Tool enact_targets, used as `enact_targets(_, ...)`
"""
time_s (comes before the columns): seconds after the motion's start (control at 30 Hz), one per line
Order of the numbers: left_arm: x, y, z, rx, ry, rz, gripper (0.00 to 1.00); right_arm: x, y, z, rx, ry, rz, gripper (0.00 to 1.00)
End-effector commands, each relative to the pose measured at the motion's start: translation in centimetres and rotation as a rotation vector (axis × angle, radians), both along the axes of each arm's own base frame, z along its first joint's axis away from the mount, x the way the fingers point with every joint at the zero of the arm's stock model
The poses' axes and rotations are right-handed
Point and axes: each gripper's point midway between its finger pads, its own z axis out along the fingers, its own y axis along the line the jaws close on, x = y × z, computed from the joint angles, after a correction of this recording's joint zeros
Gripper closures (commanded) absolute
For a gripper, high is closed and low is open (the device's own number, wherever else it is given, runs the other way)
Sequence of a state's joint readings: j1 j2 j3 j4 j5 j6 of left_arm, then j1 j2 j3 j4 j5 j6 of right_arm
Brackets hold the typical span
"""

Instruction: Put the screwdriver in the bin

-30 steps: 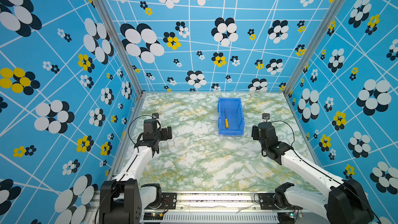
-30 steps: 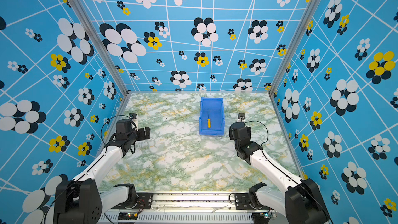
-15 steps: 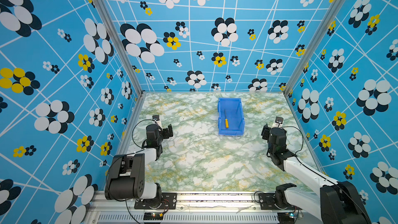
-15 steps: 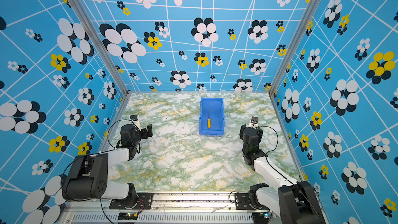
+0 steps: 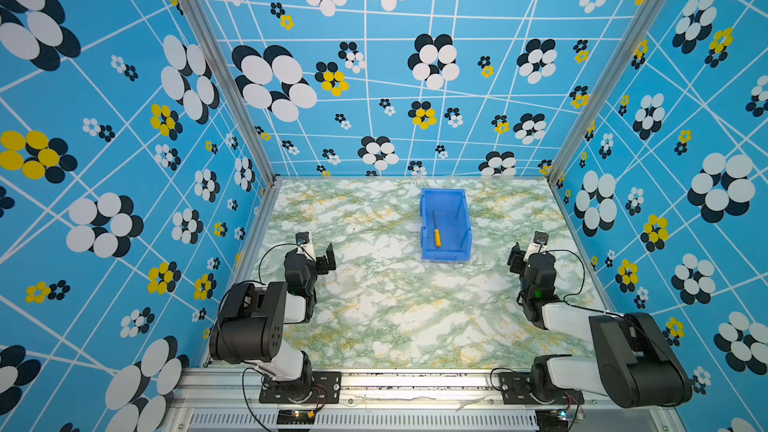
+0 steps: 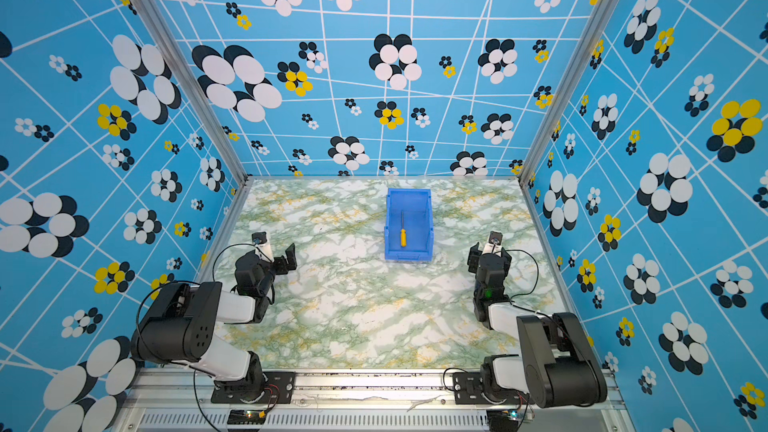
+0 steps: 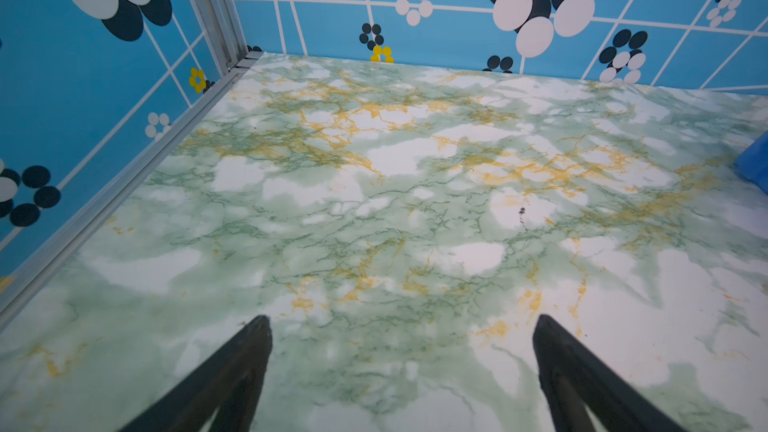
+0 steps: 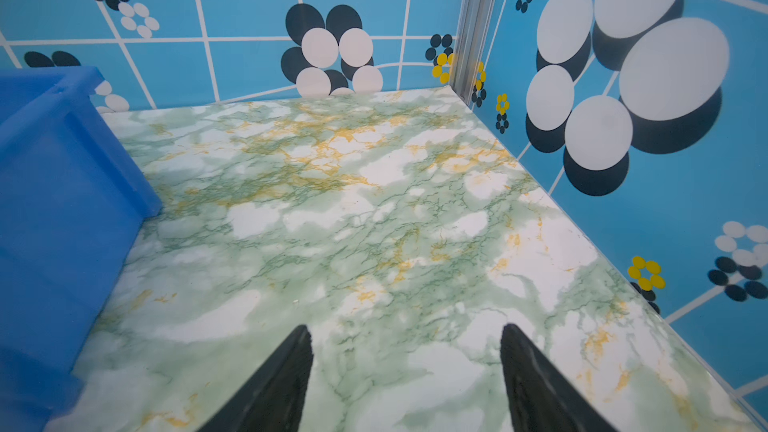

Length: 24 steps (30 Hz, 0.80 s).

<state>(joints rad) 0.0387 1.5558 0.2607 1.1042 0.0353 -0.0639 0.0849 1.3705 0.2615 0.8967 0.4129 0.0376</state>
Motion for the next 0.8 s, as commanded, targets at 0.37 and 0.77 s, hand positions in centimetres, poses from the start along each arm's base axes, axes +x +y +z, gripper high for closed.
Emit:
enact_targets(0.37, -0.5, 0.6, 1.5, 0.002, -0.095, 0.04, 0.01, 3.3, 1.4, -1.4, 0.01, 0.031, 0.081, 0.01)
enact_targets(0.77, -0.9, 0.8, 1.6, 0.0, -0.112, 0.052, 0.01, 3.4, 1.4, -1.4, 0.01, 0.032, 0.081, 0.01)
